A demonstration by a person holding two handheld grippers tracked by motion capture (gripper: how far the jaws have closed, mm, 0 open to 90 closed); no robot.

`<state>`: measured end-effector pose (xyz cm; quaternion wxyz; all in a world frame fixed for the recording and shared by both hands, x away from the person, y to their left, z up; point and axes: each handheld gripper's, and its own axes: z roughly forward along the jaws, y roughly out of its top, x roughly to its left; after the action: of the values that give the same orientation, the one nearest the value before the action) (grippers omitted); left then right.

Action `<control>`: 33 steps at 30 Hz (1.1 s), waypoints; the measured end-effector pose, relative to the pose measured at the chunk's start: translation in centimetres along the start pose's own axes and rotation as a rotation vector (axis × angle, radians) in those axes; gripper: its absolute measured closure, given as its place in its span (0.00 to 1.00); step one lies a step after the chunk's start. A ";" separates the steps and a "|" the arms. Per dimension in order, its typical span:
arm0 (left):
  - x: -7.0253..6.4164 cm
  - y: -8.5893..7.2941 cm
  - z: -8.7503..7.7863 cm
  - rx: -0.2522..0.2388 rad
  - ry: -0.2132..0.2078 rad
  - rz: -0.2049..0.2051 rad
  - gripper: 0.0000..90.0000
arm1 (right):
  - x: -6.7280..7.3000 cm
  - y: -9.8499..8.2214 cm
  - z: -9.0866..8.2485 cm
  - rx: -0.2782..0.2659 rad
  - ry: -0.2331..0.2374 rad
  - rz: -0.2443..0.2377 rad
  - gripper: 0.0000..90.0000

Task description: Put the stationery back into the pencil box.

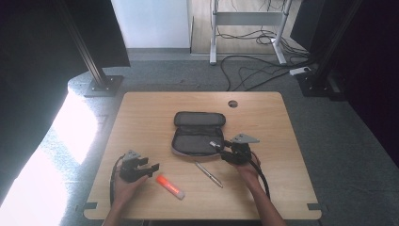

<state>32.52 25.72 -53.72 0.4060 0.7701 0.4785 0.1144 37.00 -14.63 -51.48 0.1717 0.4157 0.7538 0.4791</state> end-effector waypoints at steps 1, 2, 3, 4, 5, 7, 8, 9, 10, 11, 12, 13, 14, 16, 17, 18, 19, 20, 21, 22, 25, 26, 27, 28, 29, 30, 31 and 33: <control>0.0 0.0 0.0 -0.001 0.000 0.000 0.39 | 0.1 -0.1 -0.2 0.000 0.001 -0.002 0.56; 0.0 0.0 0.0 -0.001 0.000 -0.001 0.39 | 0.1 -0.2 -0.4 -0.003 0.000 -0.005 0.56; 0.0 0.0 0.0 -0.001 0.000 -0.001 0.39 | 0.2 -0.3 -0.5 -0.005 0.000 -0.006 0.56; 0.0 0.0 0.0 -0.002 0.001 -0.002 0.39 | 0.2 -0.3 -0.7 -0.001 0.003 -0.007 0.55; 0.0 0.0 0.0 -0.002 0.000 -0.003 0.39 | 0.3 -0.4 -0.8 0.002 0.005 -0.006 0.55; 0.1 0.0 0.0 -0.002 -0.001 -0.004 0.39 | 0.5 -0.6 -1.1 -0.008 0.006 -0.006 0.55; 0.1 0.0 -0.1 -0.002 -0.001 -0.004 0.39 | 0.6 -0.6 -1.2 -0.007 0.008 -0.009 0.55; 0.1 0.0 -0.1 -0.001 -0.001 -0.003 0.39 | 0.7 -0.7 -1.3 -0.008 0.010 -0.008 0.55; 0.1 0.0 -0.1 -0.002 0.000 -0.003 0.39 | 0.7 -0.8 -1.4 -0.010 0.013 -0.009 0.55; 0.1 -0.1 -0.1 -0.002 0.001 -0.004 0.39 | 0.8 -0.9 -1.5 -0.011 0.018 -0.007 0.55; 0.1 -0.1 -0.1 -0.002 0.000 -0.004 0.39 | 0.9 -0.9 -1.6 -0.012 0.021 -0.007 0.55; 0.1 -0.1 -0.1 -0.002 0.000 -0.005 0.39 | 1.0 -1.0 -1.7 -0.014 0.021 -0.010 0.55; 0.1 -0.1 -0.1 -0.002 0.000 -0.005 0.39 | 1.1 -1.1 -1.8 -0.023 0.016 -0.012 0.55; 0.1 -0.1 -0.1 -0.004 0.001 -0.006 0.39 | 1.3 -1.2 -2.1 -0.035 0.017 -0.010 0.55; 0.1 -0.1 -0.1 -0.005 0.000 -0.006 0.39 | 1.4 -1.2 -2.3 -0.033 0.018 -0.011 0.55; 0.1 -0.1 -0.2 -0.005 0.000 -0.006 0.39 | 1.5 -1.3 -2.4 -0.033 0.018 -0.016 0.55; 0.2 -0.1 -0.2 -0.005 0.000 -0.006 0.39 | 1.6 -1.4 -2.5 -0.034 0.018 -0.013 0.55; 0.2 -0.1 -0.2 -0.005 0.001 -0.006 0.39 | 1.6 -1.5 -2.7 -0.033 0.021 -0.014 0.55; 0.2 -0.1 -0.2 -0.005 0.001 -0.007 0.39 | 1.7 -1.6 -2.8 -0.031 0.025 -0.010 0.55; 0.2 -0.1 -0.2 -0.004 0.000 -0.006 0.39 | 1.9 -1.6 -3.0 -0.029 0.028 -0.011 0.55; 0.1 -0.1 -0.1 -0.004 0.000 -0.005 0.39 | 2.3 -2.0 -3.4 -0.021 0.033 -0.020 0.55; 0.1 -0.1 -0.1 -0.003 0.001 -0.003 0.39 | 2.5 -2.1 -3.5 -0.019 0.036 -0.017 0.55; 0.1 -0.1 -0.1 -0.003 0.002 -0.002 0.39 | 2.6 -2.3 -3.6 -0.018 0.035 -0.019 0.55; 0.1 -0.1 -0.1 -0.002 0.002 -0.002 0.39 | 2.7 -2.4 -3.7 -0.015 0.033 -0.023 0.55; 0.0 -0.1 -0.1 -0.003 0.000 -0.003 0.39 | 2.8 -2.6 -3.7 -0.012 0.033 -0.025 0.55; 0.0 -0.1 -0.1 -0.003 0.000 -0.001 0.39 | 2.8 -2.7 -3.8 -0.009 0.033 -0.026 0.55; 0.1 -0.1 -0.1 -0.003 0.000 -0.001 0.39 | 2.9 -2.9 -3.8 -0.007 0.035 -0.027 0.55; 0.1 -0.1 -0.1 -0.005 -0.001 -0.004 0.39 | 2.9 -3.0 -3.8 -0.005 0.035 -0.022 0.55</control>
<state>32.42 25.84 -53.75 0.4082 0.7683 0.4796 0.1145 31.35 -15.11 -51.86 0.1646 0.3985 0.7600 0.4863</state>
